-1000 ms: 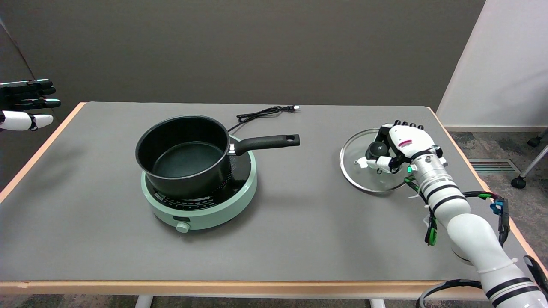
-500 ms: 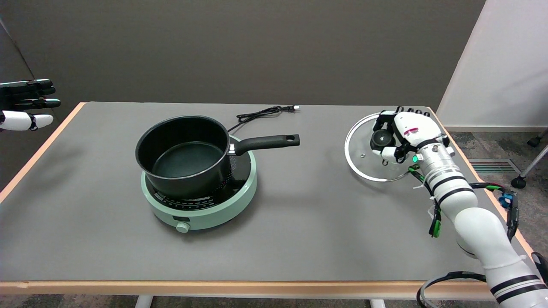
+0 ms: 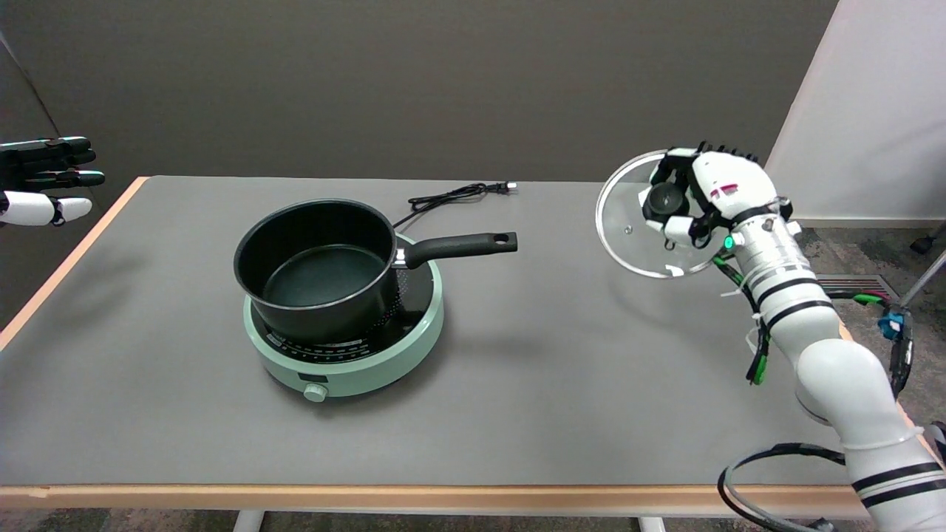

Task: Pick up the pot lid.

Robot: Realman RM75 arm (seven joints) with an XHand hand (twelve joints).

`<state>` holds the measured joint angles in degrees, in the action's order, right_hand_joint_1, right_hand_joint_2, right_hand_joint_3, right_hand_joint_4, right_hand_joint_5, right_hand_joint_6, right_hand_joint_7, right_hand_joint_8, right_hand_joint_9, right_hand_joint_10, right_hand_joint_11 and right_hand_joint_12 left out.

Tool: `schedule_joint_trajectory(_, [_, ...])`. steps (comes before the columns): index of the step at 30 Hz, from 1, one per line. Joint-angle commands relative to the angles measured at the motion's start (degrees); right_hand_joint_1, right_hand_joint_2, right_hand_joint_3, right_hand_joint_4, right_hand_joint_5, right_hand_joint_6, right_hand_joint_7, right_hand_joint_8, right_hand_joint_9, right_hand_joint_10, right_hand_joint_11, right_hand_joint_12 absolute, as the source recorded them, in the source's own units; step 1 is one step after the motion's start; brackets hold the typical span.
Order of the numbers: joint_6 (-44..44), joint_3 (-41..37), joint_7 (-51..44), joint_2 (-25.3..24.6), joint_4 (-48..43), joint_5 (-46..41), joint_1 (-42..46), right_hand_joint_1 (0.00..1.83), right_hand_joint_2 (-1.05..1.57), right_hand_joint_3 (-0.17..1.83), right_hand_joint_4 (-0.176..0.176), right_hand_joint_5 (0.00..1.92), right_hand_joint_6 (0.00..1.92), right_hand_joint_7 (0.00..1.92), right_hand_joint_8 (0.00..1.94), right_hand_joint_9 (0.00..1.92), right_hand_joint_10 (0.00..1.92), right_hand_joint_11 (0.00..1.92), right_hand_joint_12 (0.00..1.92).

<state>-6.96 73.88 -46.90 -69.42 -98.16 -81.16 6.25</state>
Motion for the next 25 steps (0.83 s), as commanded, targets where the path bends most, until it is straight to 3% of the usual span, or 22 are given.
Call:
schedule_joint_trajectory(1, [1.72,1.35,3.33,0.85,-4.39,-0.29,-6.04,1.34,0.91,0.63,0.043,0.67,1.0,0.8,1.47,0.65,1.92,0.56,1.91])
schedule_joint_trajectory(16, [8.05,12.54,3.33,1.57,0.88,-0.29,-23.08,1.34,0.9,0.64,0.048,0.68,1.01,0.81,1.46,0.67,1.92,0.56,1.92])
schedule_joint_trajectory(25, [9.18,18.63,7.6,-1.88,7.3,-0.39,-30.57,1.34,0.88,0.66,0.053,0.68,1.03,0.83,1.45,0.7,1.92,0.56,1.92])
